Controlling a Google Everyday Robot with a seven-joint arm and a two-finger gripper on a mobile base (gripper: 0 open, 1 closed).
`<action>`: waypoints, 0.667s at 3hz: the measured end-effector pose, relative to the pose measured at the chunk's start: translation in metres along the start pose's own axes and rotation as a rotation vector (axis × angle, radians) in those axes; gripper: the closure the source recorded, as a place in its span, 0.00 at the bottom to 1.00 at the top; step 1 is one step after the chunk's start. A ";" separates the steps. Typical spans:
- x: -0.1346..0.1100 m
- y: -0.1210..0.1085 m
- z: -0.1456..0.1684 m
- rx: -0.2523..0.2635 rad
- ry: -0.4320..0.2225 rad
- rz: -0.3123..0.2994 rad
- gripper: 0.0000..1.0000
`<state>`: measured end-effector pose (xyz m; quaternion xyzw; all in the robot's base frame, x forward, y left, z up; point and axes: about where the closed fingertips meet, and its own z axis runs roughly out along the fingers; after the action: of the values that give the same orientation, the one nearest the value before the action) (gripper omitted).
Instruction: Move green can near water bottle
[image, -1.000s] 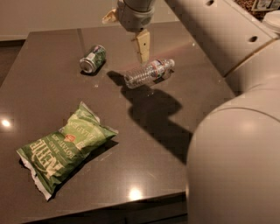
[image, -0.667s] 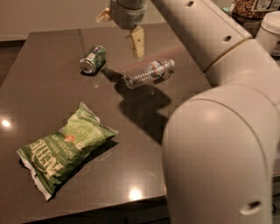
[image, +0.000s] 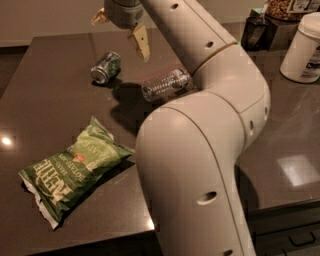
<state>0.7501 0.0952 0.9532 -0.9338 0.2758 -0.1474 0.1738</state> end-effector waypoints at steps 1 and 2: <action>-0.009 -0.028 0.017 0.007 0.051 -0.125 0.00; -0.019 -0.042 0.046 -0.026 0.090 -0.234 0.00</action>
Offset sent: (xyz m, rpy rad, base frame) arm 0.0201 0.0678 -0.0343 -0.2013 -0.1493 0.2139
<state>0.7718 0.1503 0.9254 -0.9543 0.1741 -0.2048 0.1310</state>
